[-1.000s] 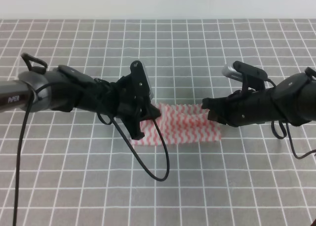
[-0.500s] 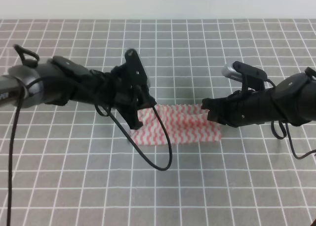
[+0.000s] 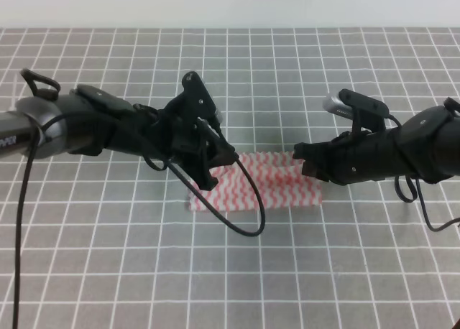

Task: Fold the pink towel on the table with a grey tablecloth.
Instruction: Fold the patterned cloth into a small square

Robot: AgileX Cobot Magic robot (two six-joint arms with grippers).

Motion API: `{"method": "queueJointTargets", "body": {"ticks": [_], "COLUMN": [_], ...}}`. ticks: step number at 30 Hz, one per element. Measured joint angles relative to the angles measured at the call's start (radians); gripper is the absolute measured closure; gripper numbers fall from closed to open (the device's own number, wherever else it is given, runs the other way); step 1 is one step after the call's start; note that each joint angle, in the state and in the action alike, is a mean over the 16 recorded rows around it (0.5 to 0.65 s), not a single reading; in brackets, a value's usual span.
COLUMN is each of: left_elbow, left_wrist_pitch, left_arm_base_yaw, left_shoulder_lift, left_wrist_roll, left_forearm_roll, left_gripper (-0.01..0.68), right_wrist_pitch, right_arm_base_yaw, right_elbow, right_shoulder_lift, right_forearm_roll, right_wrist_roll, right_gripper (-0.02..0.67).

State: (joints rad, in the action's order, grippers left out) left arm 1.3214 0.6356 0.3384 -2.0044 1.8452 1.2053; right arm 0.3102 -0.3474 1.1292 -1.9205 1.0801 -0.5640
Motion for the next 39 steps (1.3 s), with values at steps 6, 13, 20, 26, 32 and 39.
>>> {"method": "queueJointTargets", "body": {"ticks": [6, 13, 20, 26, 32, 39], "left_elbow": [0.0, 0.0, 0.0, 0.001, 0.002, 0.002], "left_wrist_pitch": [-0.041, -0.098, -0.149, -0.182, -0.204, -0.217], "left_arm_base_yaw": [-0.001, -0.001, -0.001, -0.001, -0.001, -0.001], "left_shoulder_lift": [-0.014, -0.045, -0.071, -0.079, -0.08, -0.08], "left_wrist_roll": [-0.057, -0.105, -0.158, -0.221, -0.292, -0.369], "left_forearm_roll": [0.024, 0.037, 0.071, 0.109, 0.134, 0.127], "left_gripper": [0.538, 0.509, 0.488, 0.422, 0.339, 0.29], "right_wrist_pitch": [0.001, 0.003, 0.003, 0.003, 0.003, 0.003], "right_arm_base_yaw": [0.0, 0.0, 0.0, 0.0, 0.0, 0.0], "right_elbow": [0.0, 0.0, 0.0, 0.0, 0.0, 0.0], "right_shoulder_lift": [0.001, 0.002, 0.001, 0.0, 0.0, 0.001], "right_forearm_roll": [0.0, 0.0, 0.0, 0.0, 0.0, 0.001], "right_wrist_roll": [0.0, 0.0, -0.001, -0.005, -0.01, -0.015], "right_gripper": [0.663, 0.663, 0.663, 0.663, 0.663, 0.663]}}
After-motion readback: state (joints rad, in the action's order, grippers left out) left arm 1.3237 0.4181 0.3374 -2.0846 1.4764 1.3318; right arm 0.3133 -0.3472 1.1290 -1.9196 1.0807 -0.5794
